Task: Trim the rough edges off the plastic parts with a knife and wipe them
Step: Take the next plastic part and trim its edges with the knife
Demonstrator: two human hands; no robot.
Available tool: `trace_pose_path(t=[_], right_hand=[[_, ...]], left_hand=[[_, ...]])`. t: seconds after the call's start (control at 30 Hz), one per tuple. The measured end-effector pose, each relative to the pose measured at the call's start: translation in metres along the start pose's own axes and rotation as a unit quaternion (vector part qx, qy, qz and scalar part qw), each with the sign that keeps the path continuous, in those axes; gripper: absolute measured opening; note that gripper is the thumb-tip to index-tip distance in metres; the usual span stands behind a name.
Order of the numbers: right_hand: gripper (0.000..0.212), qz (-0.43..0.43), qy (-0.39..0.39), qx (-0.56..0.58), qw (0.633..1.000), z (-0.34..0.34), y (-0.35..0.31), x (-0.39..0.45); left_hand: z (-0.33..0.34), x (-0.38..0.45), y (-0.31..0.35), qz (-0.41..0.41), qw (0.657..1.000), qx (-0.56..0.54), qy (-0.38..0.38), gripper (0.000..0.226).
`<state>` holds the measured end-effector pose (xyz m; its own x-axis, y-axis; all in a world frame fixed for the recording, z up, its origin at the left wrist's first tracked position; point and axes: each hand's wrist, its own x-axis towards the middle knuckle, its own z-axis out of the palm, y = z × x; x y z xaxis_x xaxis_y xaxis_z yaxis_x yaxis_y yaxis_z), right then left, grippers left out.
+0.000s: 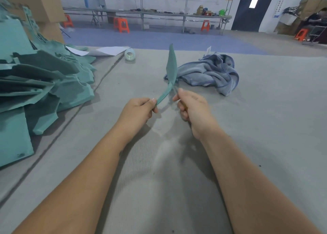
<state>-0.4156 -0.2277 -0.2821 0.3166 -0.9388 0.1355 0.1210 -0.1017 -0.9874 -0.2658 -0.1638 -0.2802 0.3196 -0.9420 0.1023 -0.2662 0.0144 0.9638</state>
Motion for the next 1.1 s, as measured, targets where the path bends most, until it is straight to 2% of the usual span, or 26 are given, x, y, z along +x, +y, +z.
trace_pose_path(t=[0.13, 0.27, 0.53, 0.77, 0.83, 1.0, 1.1], right_hand=[[0.031, 0.012, -0.104, -0.023, 0.994, 0.001, 0.002, -0.005], [0.031, 0.019, -0.141, -0.047, 0.989, 0.001, 0.002, -0.004], [0.03, -0.004, -0.104, -0.107, 0.989, 0.006, 0.007, -0.004], [0.033, -0.031, -0.084, -0.108, 0.99, 0.007, 0.012, -0.004], [0.033, -0.029, -0.074, -0.097, 0.992, 0.007, 0.013, -0.003], [0.03, -0.001, 0.023, 0.005, 1.0, -0.001, 0.01, 0.003], [0.03, -0.016, -0.017, 0.03, 0.999, -0.001, 0.009, 0.001]], left_hand=[[-0.003, 0.0, 0.002, -0.026, 0.995, -0.093, -0.001, 0.037], [-0.006, 0.003, 0.002, -0.037, 0.994, -0.107, -0.01, 0.032], [-0.007, 0.005, -0.001, -0.03, 0.993, -0.117, -0.008, 0.031], [-0.006, 0.006, -0.001, -0.04, 0.993, -0.112, -0.012, 0.03], [-0.007, 0.006, -0.001, -0.052, 0.992, -0.117, -0.009, 0.03], [-0.009, 0.006, -0.002, -0.065, 0.988, -0.138, -0.01, 0.031], [-0.01, 0.005, -0.001, -0.067, 0.988, -0.142, -0.012, 0.03]])
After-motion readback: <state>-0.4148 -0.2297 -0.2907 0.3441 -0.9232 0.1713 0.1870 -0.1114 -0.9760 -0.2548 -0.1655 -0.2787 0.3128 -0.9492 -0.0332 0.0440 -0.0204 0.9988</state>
